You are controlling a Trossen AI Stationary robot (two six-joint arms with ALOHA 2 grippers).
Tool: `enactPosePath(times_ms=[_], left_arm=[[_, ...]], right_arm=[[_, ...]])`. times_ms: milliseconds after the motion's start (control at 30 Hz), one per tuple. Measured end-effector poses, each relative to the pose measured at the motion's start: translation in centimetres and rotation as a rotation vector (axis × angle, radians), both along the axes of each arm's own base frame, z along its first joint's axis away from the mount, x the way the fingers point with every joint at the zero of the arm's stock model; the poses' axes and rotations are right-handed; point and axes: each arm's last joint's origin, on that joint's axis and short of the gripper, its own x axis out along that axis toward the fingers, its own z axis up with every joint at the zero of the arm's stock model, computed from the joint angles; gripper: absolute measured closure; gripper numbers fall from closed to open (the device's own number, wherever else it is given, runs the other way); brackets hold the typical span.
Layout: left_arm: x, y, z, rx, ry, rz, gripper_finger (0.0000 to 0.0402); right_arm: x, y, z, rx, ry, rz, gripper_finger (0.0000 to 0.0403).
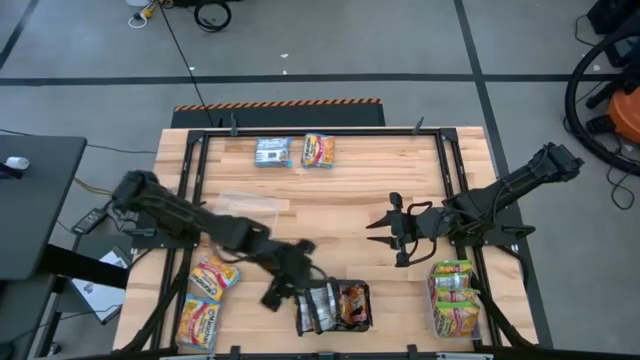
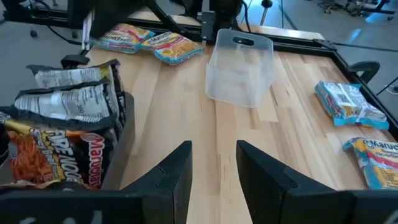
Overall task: Sort Maruchan noodles
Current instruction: Put the blue noodle pack into the top transparent bin
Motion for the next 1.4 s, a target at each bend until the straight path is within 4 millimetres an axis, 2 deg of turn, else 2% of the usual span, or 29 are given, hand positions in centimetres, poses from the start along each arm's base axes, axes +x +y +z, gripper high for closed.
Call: enactPosePath(times_ms=[100,200,400,567,733,967,1400], left_arm=[[-3.4,-0.8,1.2,-0.097,0.189,0.156,0.0235],[-6.4,-2.2,1.1,-0.119,0.360,0.351,0.0235],[-11.7,-5.5,-1.5,-0.089,0.649,0.709,0.0235],[-14.0,-6.8,-4.3,-0.099,0.753,1.007,0.0235],[-14.1,-7.0,-7.5,-0.022,0.791,1.144,0.0235],[-12.7,-6.4,-11.1,0.162,0.885,1.276,0.0235],[-11.8,-6.9,-14.4,0.250,0.949,1.277,0.0237]], right_arm=[[0.0,-0.1,0.0,-0.013,-0.006,-0.021,0.0273],[0.0,-0.2,0.1,-0.040,-0.012,-0.042,0.0273],[0.1,-0.2,0.1,-0.092,-0.013,-0.025,0.0273],[0.1,-0.3,0.2,-0.149,-0.027,-0.020,0.0273],[0.2,-0.2,0.4,-0.173,-0.041,-0.009,0.0273],[0.2,-0.2,0.4,-0.160,-0.042,-0.012,0.0273],[0.2,-0.2,0.4,-0.155,-0.042,-0.012,0.0273]])
